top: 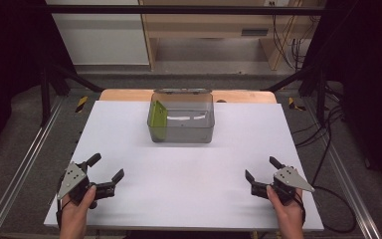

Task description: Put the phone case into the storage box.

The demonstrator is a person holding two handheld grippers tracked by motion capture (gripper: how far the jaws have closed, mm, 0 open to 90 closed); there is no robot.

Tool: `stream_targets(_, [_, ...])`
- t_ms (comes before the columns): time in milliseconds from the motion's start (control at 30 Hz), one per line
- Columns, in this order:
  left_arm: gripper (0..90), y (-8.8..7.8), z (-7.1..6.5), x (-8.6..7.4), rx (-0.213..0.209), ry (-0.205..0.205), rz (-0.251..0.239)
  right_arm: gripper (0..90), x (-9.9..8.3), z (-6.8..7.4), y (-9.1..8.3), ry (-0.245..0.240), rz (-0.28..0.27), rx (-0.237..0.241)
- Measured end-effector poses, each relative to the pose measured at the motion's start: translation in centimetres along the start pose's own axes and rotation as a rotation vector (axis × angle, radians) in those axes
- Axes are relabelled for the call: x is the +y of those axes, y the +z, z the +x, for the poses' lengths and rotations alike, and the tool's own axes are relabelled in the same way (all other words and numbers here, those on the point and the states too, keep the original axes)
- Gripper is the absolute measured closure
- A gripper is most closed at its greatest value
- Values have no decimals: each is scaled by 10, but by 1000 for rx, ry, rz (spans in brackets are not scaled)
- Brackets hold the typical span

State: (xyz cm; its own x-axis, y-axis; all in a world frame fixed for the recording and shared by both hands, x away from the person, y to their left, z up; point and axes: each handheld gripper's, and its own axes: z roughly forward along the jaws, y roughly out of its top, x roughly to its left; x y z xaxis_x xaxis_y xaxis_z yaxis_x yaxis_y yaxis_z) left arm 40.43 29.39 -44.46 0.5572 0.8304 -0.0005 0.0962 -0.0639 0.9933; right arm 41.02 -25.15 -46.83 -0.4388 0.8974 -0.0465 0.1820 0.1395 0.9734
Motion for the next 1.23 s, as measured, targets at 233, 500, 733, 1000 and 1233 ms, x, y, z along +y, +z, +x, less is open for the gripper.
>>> stream_targets(233, [12, 0, -2, -3, -7, 3, 8, 41, 0, -2, -1, 6, -2, -3])
stream_targets(500, [12, 1, -6, -7, -18, -4, 19, 40, -1, -5, -1, 16, -7, -6])
stream_targets(733, [12, 2, -7, -11, -20, -17, 29, 40, -2, -9, -3, 25, -13, -14])
stream_targets(1000, [12, -1, -4, -13, 4, -10, 21, 40, -4, -15, -4, 35, -31, -30])
stream_targets(1233, [12, 0, 3, -14, 37, -20, 13, 39, -6, -17, -5, 41, -27, -50])
